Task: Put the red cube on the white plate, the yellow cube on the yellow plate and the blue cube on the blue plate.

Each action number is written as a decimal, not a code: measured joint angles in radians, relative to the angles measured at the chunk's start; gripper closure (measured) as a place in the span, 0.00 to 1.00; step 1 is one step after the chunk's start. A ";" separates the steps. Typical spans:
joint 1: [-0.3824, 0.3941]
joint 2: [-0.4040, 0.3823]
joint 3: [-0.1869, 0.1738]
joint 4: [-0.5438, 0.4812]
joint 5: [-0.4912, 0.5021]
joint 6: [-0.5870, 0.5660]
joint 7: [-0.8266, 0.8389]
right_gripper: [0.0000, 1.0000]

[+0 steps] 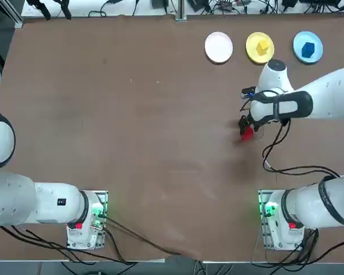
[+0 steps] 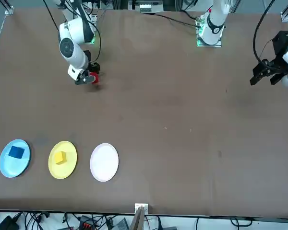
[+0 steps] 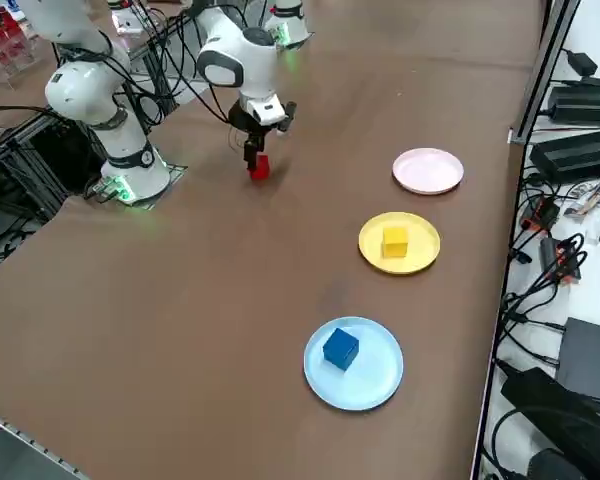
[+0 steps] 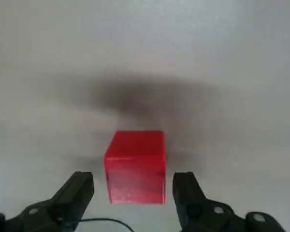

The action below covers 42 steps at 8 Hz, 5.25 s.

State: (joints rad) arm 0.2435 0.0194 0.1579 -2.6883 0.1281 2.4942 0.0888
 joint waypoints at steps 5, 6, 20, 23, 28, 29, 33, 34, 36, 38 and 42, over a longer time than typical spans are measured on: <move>0.013 0.040 -0.001 0.003 0.000 0.038 0.000 0.32; 0.012 0.043 -0.002 0.003 0.000 0.039 0.000 0.32; -0.077 0.685 -0.020 1.348 -0.066 -0.510 0.009 0.32; -0.032 0.805 -0.022 1.483 -0.121 -0.406 0.028 0.32; -0.026 0.941 -0.026 1.528 -0.192 -0.259 0.029 0.32; -0.024 0.950 -0.027 1.529 -0.193 -0.258 0.029 0.32; -0.020 0.948 -0.028 1.565 -0.271 -0.274 0.029 0.00; -0.021 0.924 -0.028 1.583 -0.289 -0.343 0.029 0.00; -0.039 0.812 -0.029 1.615 -0.287 -0.525 0.031 0.00; -0.081 0.662 -0.035 1.620 -0.264 -0.689 0.034 0.00; -0.304 0.439 -0.043 1.618 -0.156 -0.995 -0.001 0.00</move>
State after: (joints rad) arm -0.0605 0.4580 0.1145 -1.0702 -0.0280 1.4995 0.0875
